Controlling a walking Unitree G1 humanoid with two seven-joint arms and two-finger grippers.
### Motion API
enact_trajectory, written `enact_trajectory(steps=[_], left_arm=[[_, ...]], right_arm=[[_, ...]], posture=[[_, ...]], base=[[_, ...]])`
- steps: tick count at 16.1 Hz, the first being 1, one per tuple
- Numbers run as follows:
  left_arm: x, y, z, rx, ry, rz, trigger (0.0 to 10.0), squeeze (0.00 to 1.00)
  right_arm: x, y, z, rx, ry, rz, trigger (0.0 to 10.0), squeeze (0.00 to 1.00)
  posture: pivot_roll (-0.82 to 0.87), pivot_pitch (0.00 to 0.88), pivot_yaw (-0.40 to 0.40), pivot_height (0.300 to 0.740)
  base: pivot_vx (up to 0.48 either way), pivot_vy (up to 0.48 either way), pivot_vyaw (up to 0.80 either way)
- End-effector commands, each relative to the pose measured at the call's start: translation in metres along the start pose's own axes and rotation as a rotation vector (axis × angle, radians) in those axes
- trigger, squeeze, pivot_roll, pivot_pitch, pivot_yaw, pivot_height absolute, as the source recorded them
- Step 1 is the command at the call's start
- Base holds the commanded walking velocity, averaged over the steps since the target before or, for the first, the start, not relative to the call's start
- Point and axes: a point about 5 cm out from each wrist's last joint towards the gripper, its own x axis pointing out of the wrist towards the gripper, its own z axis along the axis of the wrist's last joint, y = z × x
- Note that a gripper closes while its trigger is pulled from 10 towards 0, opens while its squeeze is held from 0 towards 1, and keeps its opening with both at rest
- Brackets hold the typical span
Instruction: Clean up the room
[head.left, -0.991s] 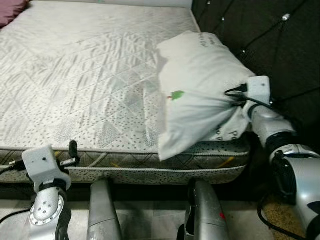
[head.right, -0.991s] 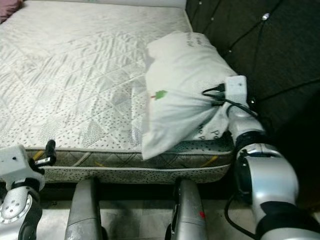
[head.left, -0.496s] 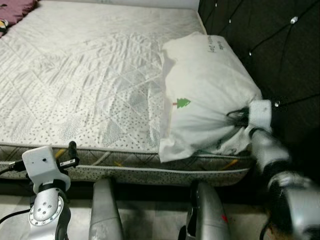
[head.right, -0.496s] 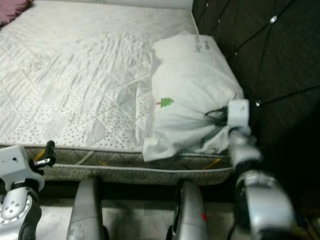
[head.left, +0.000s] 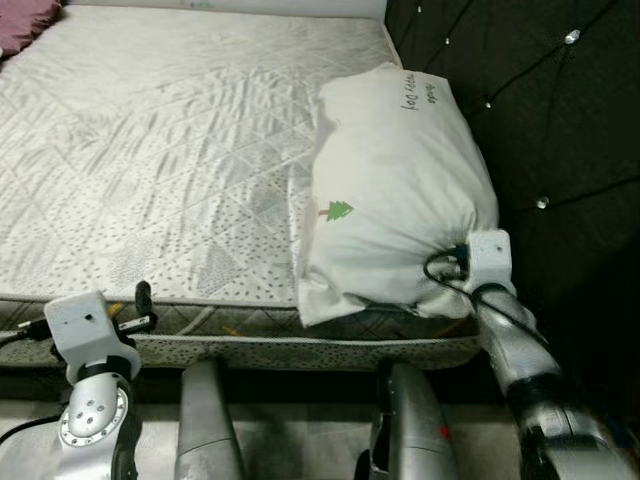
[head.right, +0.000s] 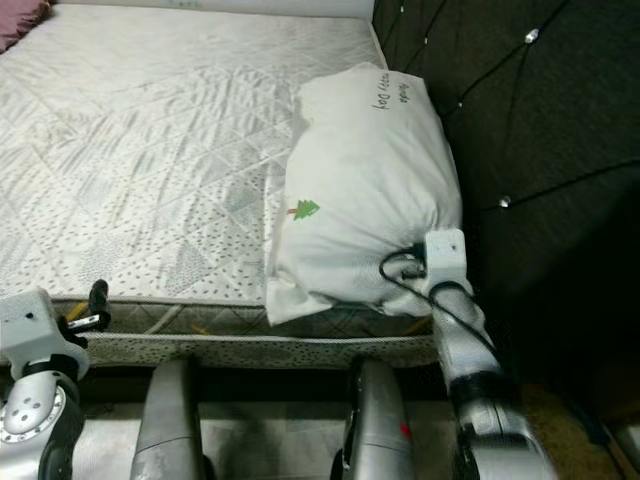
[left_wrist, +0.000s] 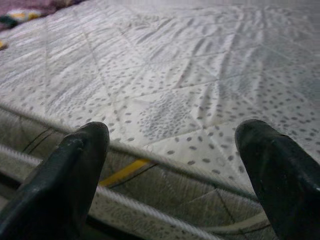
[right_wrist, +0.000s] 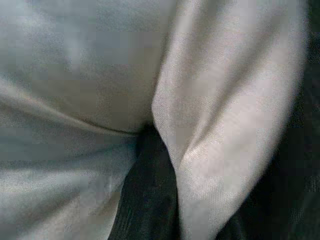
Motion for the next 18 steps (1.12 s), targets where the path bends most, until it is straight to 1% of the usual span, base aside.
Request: enact_trajectory(steps=[1,2,3,5,6,7,9,10,12,13,15,16,17,18], left_arm=[[0.002,-0.003,0.005,0.015,-0.022,-0.01,10.0,0.0],[0.003,-0.003,0.005,0.013,-0.021,-0.01,10.0,0.0],[0.003,0.001,0.004,0.018,-0.019,-0.006,10.0,0.0],[0.005,0.008,0.006,0.022,-0.027,0.014,10.0,0.0],[0.007,0.01,0.007,0.021,-0.031,0.025,10.0,0.0],[0.008,0.012,0.007,0.009,-0.03,0.045,10.0,0.0],[0.01,0.011,0.007,0.006,-0.035,0.046,10.0,0.0],[0.013,0.009,0.009,-0.002,-0.046,0.049,10.0,0.0],[0.018,0.009,0.012,-0.011,-0.063,0.06,10.0,0.0],[0.02,0.01,0.013,-0.014,-0.068,0.064,10.0,0.0],[0.029,0.015,0.02,-0.022,-0.096,0.085,10.0,0.0],[0.031,0.018,0.023,-0.024,-0.104,0.095,10.0,0.0],[0.033,0.02,0.024,-0.024,-0.11,0.1,10.0,0.0],[0.034,0.021,0.025,-0.019,-0.111,0.099,10.0,0.0]], right_arm=[[0.008,-0.007,0.025,-0.105,-0.075,0.016,0.0,0.0],[0.01,-0.011,0.03,-0.114,-0.081,0.001,0.0,0.0],[0.017,-0.039,0.047,-0.026,-0.039,-0.096,0.0,0.0],[0.017,-0.072,0.062,0.02,-0.027,-0.214,0.0,0.0],[0.017,-0.083,0.066,0.017,-0.027,-0.252,0.0,0.0],[0.013,-0.106,0.07,0.025,-0.021,-0.345,0.0,0.0],[0.009,-0.121,0.069,0.038,-0.011,-0.41,0.0,0.0],[0.006,-0.126,0.055,0.03,0.03,-0.424,0.0,0.0],[0.0,-0.124,0.027,0.019,0.074,-0.43,0.0,0.0],[-0.002,-0.123,0.019,0.013,0.084,-0.431,0.0,0.0],[-0.015,-0.115,-0.024,0.021,0.151,-0.433,0.0,0.0],[-0.02,-0.112,-0.037,0.036,0.169,-0.439,0.0,0.0],[-0.023,-0.108,-0.044,0.04,0.166,-0.439,0.0,0.0],[-0.023,-0.102,-0.042,0.014,0.128,-0.431,0.0,0.0]], posture=[[0.1,0.0,-0.048,0.516],[0.1,0.0,-0.049,0.516],[0.11,0.0,-0.056,0.516],[0.11,0.0,-0.065,0.516],[0.11,0.0,-0.068,0.516],[0.11,0.0,-0.073,0.516],[0.11,0.0,-0.076,0.516],[0.11,0.0,-0.082,0.516],[0.11,0.0,-0.084,0.516],[0.1,0.0,-0.085,0.516],[0.08,0.0,-0.079,0.516],[0.07,0.0,-0.07,0.516],[0.07,0.0,-0.06,0.516],[0.06,0.0,-0.055,0.516]], base=[[0.0,0.0,0.0],[0.0,0.0,0.0],[0.0,0.0,0.0],[0.0,0.0,0.0],[0.0,0.0,0.0],[0.0,0.0,0.0],[0.0,0.0,0.0],[0.0,0.0,0.0],[0.0,0.0,0.0],[0.0,0.0,0.0],[0.0,0.0,0.0],[0.0,0.0,0.0],[0.0,0.0,0.0],[0.0,0.0,0.0]])
